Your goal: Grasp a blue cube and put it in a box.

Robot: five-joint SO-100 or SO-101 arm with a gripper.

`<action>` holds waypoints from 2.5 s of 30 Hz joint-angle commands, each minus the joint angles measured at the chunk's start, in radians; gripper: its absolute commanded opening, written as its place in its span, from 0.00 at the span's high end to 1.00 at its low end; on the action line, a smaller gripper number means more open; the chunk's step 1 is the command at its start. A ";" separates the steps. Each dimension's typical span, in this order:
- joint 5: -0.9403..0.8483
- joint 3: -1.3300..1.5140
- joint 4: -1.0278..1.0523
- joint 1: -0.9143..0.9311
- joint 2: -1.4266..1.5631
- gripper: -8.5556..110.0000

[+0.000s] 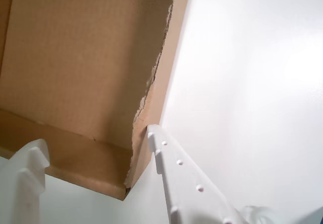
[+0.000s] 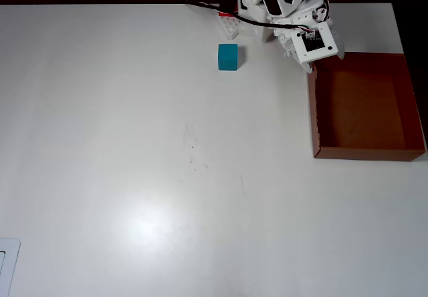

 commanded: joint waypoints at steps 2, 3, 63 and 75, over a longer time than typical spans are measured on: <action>-0.008 -0.008 0.003 -0.008 0.005 0.72; -0.008 -0.008 0.003 -0.008 0.005 0.72; -0.531 -0.847 0.571 0.684 -0.572 0.70; -0.851 -0.887 0.609 1.048 -0.770 0.70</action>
